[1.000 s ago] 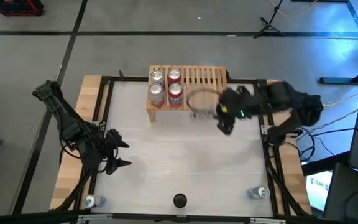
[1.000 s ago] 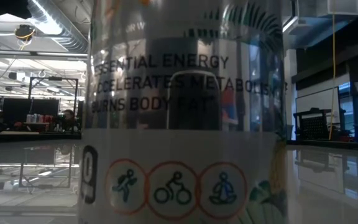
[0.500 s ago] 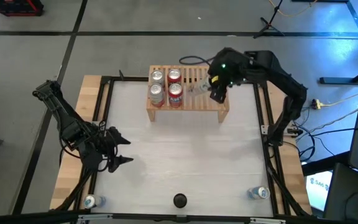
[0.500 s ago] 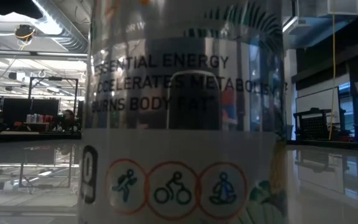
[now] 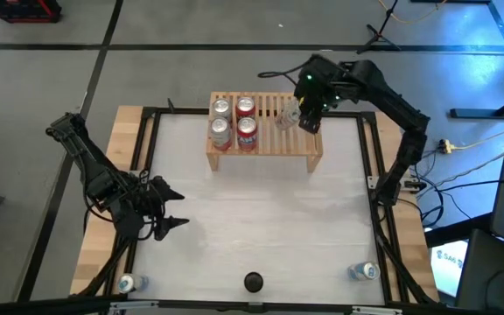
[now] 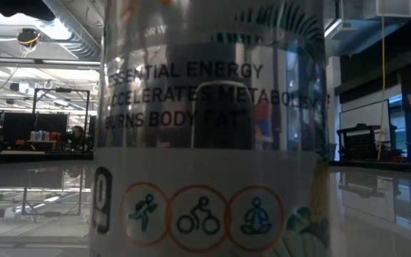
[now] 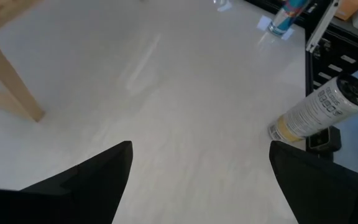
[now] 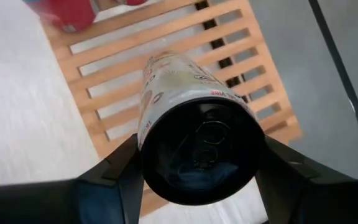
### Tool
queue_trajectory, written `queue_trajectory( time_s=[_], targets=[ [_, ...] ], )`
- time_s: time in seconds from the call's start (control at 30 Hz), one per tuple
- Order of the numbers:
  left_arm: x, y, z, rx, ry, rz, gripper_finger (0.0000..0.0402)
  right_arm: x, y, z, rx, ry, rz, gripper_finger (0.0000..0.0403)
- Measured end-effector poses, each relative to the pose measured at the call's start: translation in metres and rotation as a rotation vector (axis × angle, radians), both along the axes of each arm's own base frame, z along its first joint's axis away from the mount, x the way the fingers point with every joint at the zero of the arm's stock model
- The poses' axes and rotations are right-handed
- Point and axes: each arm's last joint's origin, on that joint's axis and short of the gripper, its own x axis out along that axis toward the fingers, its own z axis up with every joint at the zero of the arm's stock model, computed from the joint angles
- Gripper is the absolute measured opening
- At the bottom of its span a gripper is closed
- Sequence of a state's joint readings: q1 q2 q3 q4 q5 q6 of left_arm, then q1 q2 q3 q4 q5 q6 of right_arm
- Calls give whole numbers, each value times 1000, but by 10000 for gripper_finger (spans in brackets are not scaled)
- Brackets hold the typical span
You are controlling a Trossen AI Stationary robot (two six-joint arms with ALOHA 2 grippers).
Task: Place canned beverage on shelf
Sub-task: Put the top white yellow soda can on the shelf
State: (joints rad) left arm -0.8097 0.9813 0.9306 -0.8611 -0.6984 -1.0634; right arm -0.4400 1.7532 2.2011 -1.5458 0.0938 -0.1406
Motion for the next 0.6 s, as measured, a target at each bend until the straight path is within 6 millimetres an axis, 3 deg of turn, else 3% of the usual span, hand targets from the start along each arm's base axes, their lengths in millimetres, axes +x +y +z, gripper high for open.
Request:
queue_trajectory(
  time_s=[0.27, 0.6],
  targets=[
    [0, 2, 0, 42, -20, 33, 369, 11, -4, -1, -26, -85, 33, 220],
    [0, 2, 0, 36, -13, 26, 369, 20, -9, -13, -19, -24, 46, 220]
  ],
)
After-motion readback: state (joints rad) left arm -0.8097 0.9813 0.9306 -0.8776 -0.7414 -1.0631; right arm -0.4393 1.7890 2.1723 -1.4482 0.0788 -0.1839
